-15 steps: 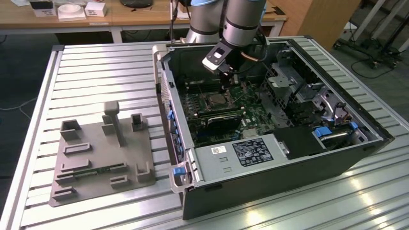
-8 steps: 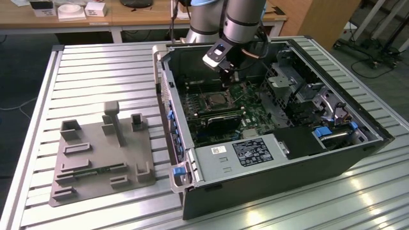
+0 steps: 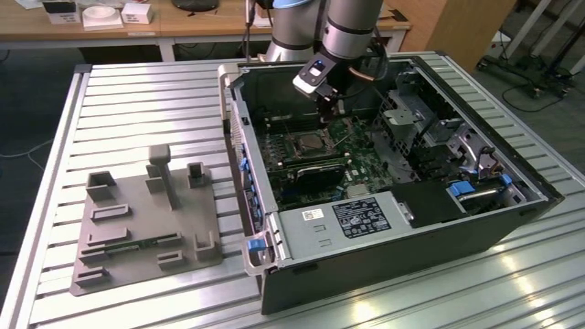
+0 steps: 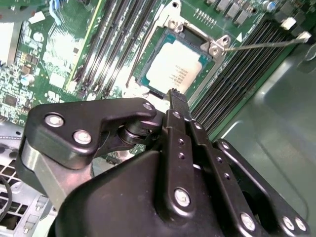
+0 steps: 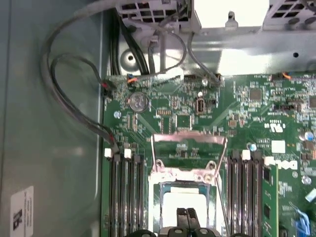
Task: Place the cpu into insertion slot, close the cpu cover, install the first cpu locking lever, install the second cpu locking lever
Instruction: 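Close the cpu cover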
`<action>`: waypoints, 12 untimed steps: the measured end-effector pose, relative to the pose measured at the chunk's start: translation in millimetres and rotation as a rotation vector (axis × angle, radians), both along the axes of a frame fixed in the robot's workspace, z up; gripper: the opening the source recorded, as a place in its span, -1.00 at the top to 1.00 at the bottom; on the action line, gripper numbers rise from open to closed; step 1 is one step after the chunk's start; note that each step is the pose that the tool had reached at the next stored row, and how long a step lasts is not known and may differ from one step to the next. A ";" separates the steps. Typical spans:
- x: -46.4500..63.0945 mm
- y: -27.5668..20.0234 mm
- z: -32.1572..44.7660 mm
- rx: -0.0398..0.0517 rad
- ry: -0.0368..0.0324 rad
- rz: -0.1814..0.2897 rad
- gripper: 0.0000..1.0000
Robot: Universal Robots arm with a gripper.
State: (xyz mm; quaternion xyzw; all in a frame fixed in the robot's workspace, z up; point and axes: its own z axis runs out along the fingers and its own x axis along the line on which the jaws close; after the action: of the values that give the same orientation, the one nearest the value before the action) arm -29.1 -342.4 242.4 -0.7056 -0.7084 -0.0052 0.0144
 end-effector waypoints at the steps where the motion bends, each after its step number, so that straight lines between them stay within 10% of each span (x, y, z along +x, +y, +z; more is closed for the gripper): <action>1: 0.9 0.0 0.0 -0.0001 0.0001 0.000 0.80; 12: 1.7 0.0 0.0 -0.0001 0.0000 0.000 0.80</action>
State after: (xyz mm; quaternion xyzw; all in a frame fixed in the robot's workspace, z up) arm -27.5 -342.4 242.4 -0.7056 -0.7084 -0.0051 0.0144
